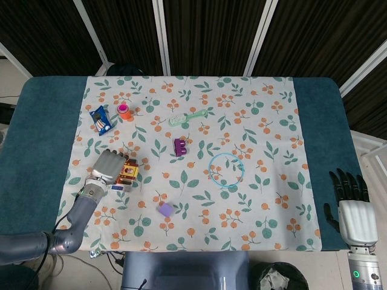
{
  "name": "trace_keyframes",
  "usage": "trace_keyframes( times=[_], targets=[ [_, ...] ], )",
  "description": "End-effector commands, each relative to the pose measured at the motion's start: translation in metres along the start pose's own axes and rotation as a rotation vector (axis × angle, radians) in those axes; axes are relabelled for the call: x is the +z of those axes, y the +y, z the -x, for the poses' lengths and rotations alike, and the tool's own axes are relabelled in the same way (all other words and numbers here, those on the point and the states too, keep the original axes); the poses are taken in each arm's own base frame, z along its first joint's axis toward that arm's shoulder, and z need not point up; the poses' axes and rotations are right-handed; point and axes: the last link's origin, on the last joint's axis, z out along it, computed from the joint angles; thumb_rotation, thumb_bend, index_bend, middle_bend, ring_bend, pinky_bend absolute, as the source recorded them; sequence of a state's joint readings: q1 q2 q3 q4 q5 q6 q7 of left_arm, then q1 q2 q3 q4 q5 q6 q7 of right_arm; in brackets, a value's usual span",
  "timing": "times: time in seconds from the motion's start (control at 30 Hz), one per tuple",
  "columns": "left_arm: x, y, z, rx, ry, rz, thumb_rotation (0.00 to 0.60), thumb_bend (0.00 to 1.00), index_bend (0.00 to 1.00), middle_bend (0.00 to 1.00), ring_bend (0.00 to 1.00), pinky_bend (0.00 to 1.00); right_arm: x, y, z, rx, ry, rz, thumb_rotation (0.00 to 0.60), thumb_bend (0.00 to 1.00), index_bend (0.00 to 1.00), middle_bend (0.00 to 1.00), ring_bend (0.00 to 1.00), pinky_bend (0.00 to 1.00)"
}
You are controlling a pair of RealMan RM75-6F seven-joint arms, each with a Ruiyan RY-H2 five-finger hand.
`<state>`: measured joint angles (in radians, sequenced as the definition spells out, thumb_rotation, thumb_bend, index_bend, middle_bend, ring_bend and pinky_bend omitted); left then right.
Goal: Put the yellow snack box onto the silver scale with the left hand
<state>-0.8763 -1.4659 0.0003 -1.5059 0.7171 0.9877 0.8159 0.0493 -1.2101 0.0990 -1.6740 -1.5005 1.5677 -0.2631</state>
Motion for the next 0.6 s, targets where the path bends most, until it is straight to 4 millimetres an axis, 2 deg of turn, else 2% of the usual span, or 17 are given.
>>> trace_keyframes(
  times=[0.03, 0.1, 0.27, 0.43, 0.6],
  targets=[
    [-0.001, -0.002, 0.001, 0.002, -0.004, -0.005, 0.6, 0.31, 0.39, 0.51, 0.33, 0.37, 0.0, 0.0, 0.0, 0.0, -0.001, -0.001, 0.6, 0.51, 0.03, 0.07, 0.06, 0.03],
    [-0.002, -0.004, 0.003, 0.003, -0.01, -0.009, 0.6, 0.26, 0.35, 0.47, 0.32, 0.36, 0.0, 0.0, 0.0, 0.0, -0.002, -0.002, 0.6, 0.51, 0.03, 0.07, 0.06, 0.03],
    [-0.003, -0.005, 0.006, 0.01, -0.035, -0.011, 0.6, 0.09, 0.21, 0.29, 0.21, 0.3, 0.0, -0.001, 0.001, -0.001, -0.005, -0.003, 0.6, 0.51, 0.03, 0.07, 0.06, 0.03],
    [-0.003, -0.006, -0.001, 0.034, -0.023, -0.029, 0.6, 0.05, 0.12, 0.17, 0.11, 0.24, 0.001, -0.002, 0.002, -0.003, -0.007, -0.003, 0.6, 0.51, 0.03, 0.07, 0.06, 0.03],
    [-0.007, -0.003, -0.014, 0.022, 0.001, -0.028, 0.6, 0.04, 0.1, 0.14, 0.08, 0.22, 0.001, -0.002, 0.003, -0.003, -0.011, -0.005, 0.6, 0.51, 0.03, 0.07, 0.06, 0.03]
  ],
)
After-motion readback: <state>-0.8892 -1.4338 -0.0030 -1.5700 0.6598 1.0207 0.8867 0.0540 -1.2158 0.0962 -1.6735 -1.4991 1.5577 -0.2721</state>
